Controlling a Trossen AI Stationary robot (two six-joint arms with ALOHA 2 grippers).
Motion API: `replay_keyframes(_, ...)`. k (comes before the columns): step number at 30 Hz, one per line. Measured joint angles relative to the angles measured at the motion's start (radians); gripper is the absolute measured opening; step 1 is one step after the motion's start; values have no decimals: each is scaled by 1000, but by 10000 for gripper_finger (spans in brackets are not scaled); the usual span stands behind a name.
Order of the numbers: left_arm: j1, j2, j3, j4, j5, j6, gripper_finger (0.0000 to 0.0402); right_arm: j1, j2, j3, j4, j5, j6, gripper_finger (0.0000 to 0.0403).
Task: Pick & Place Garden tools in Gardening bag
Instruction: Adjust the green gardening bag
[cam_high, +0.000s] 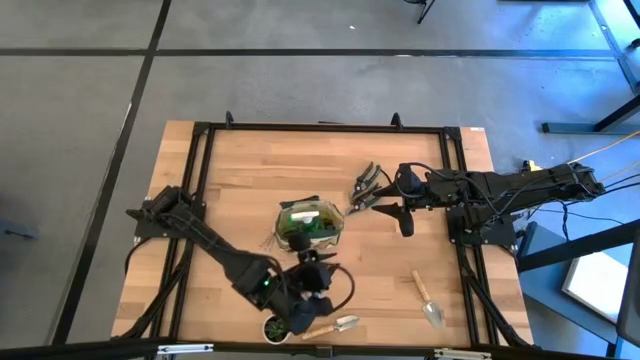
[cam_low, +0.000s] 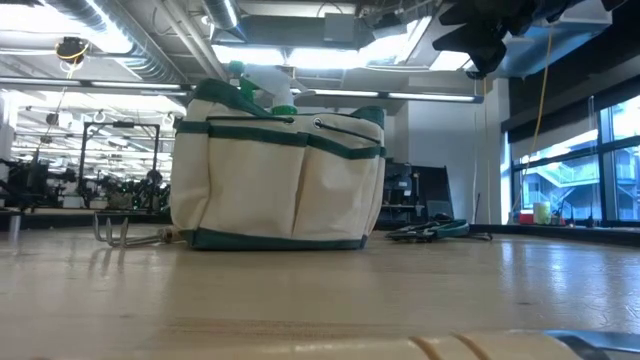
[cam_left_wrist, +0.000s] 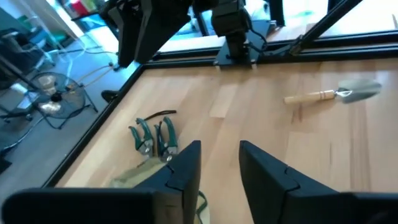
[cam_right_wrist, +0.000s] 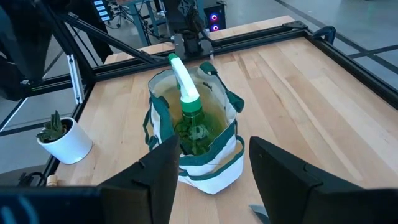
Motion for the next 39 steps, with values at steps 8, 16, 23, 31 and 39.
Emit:
replay_keyframes(8,-58,-8,-112,-24,-121,-225,46,0,0,0,0,0,0,195)
replay_keyframes(16,-112,-109,-291,-126,-184,-515,3,0,0,0,2,21,0,195)
replay_keyframes(23,-150,-294,-561,-117,-245,-717,2,0,0,0,2,28,-1,195)
replay_keyframes(31,-151,-557,-895,-109,-309,-852,1,7,90,-3,65,28,101,195)
replay_keyframes(39,-162,-817,-1169,-108,-357,-934,1,46,330,-33,380,24,192,195)
